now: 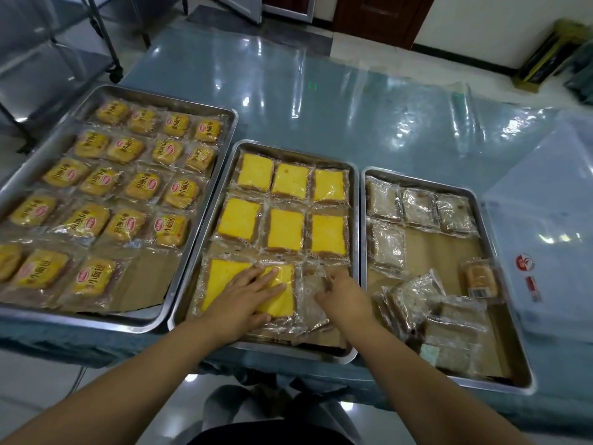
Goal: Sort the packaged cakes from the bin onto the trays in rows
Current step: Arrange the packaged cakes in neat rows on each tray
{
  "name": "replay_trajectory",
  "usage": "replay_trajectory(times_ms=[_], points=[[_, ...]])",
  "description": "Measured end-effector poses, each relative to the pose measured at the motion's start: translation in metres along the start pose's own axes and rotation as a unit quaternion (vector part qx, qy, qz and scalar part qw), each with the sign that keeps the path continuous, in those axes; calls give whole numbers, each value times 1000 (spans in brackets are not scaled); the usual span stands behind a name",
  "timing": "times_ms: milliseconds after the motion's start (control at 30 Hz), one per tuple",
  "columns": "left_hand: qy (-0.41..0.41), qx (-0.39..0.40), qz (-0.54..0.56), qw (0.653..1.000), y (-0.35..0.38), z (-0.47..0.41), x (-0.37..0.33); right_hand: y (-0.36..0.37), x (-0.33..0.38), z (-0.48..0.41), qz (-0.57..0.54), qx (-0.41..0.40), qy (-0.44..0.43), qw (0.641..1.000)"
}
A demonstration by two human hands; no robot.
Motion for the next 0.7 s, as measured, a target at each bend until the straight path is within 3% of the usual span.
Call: replay_trajectory(times_ms=[300,400,567,700], points=[[23,17,-44,999,1,-4,-6,-24,-19,4,-116,-11,67,991],[13,21,-58,998,-3,-9,-9,-35,-33,10,-201,5,107,974],[-11,-66,-38,997,-31,-37,-31,-55,-46,17,-313,34,109,943],[-4,-98,-36,995,-37,-66,-58,-80,-67,12,-349,2,113,930]])
Point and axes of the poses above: each hand's wrist, its own z-axis away from the middle knuckle, its own y-axis out of the palm, x = y × z, the point moved 10 cm from there along -z, towards the middle knuckle, and after that the axes turned 10 degrees about -x, right-handed, at the moved point
